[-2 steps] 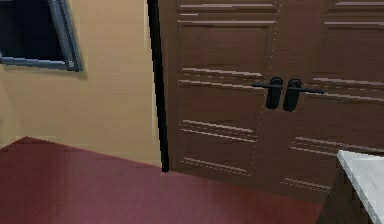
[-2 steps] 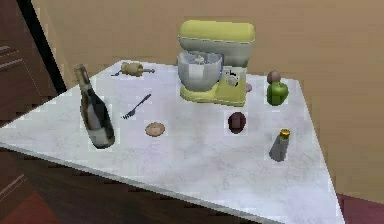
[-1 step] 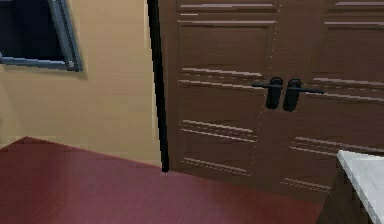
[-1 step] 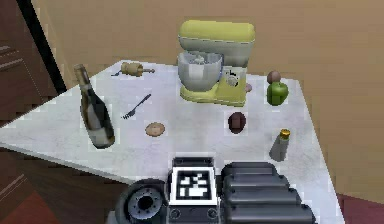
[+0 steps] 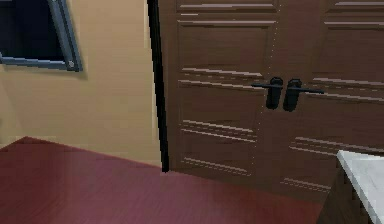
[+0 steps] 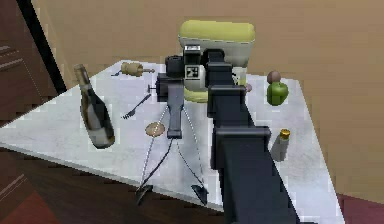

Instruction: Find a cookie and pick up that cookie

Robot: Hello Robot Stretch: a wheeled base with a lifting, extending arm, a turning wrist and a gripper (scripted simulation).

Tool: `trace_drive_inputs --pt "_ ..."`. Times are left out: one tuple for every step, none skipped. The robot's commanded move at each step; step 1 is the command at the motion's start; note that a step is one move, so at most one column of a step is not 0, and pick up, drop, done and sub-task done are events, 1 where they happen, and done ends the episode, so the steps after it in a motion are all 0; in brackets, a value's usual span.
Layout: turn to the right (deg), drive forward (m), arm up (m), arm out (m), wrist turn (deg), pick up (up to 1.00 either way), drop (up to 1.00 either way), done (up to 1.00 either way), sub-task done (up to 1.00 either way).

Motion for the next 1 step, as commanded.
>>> trace_drive_inputs --pt "0.0 0.0 0.0 0.0 45.0 0.0 0.0 0.0 0.0"
